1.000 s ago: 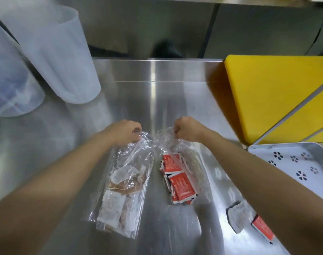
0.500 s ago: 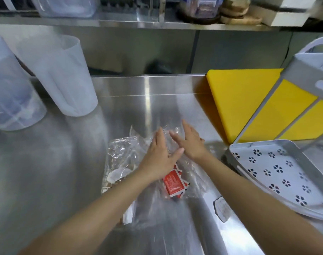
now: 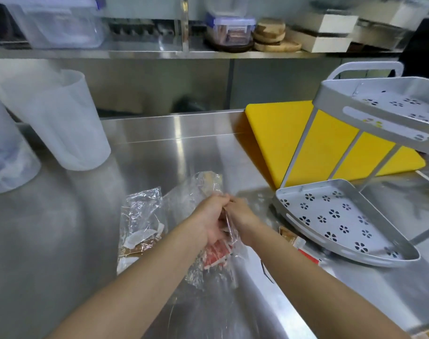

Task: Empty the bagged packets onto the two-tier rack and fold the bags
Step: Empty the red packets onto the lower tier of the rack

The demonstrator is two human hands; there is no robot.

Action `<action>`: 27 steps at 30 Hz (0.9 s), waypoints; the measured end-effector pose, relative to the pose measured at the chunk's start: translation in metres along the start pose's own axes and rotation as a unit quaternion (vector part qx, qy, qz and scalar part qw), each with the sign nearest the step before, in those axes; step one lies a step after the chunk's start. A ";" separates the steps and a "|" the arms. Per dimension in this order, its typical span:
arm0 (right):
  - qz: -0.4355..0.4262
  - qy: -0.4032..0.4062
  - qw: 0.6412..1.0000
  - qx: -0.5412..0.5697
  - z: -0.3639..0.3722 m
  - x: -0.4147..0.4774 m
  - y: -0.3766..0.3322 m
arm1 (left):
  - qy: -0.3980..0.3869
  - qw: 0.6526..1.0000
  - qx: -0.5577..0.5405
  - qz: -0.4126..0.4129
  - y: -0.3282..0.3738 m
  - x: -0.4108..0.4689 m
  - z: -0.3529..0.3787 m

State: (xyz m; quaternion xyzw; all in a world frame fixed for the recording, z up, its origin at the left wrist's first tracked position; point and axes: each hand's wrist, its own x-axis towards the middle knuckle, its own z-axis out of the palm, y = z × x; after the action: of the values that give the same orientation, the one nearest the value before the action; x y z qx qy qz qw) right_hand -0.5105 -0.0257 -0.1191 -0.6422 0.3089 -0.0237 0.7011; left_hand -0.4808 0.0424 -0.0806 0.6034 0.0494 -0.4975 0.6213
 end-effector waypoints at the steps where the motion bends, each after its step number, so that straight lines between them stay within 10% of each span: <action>1: -0.008 0.002 1.000 -0.003 0.000 -0.001 -0.007 | 0.010 1.000 0.017 0.020 0.006 -0.002 0.001; 8: -0.122 0.014 0.992 0.036 -0.004 -0.008 -0.062 | -0.010 0.994 0.016 0.108 0.064 -0.028 -0.003; 17: -0.275 -0.248 0.926 -0.071 -0.026 -0.034 -0.087 | -0.031 0.971 -0.154 0.178 0.108 -0.061 -0.005; 20: -0.310 -0.127 0.925 -0.179 -0.022 -0.029 -0.083 | -0.050 0.967 -0.170 0.184 0.110 -0.075 -0.001; 27: -0.330 0.080 0.940 -0.037 -0.013 -0.030 -0.080 | -0.107 0.956 -0.111 0.249 0.107 -0.097 -0.008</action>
State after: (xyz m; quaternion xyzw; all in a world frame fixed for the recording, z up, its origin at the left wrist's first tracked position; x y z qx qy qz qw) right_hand -0.5119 -0.0386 -0.0341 -0.7295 0.1352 -0.2935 0.6029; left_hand -0.4531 0.0789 0.0563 0.4672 -0.1142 -0.3804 0.7899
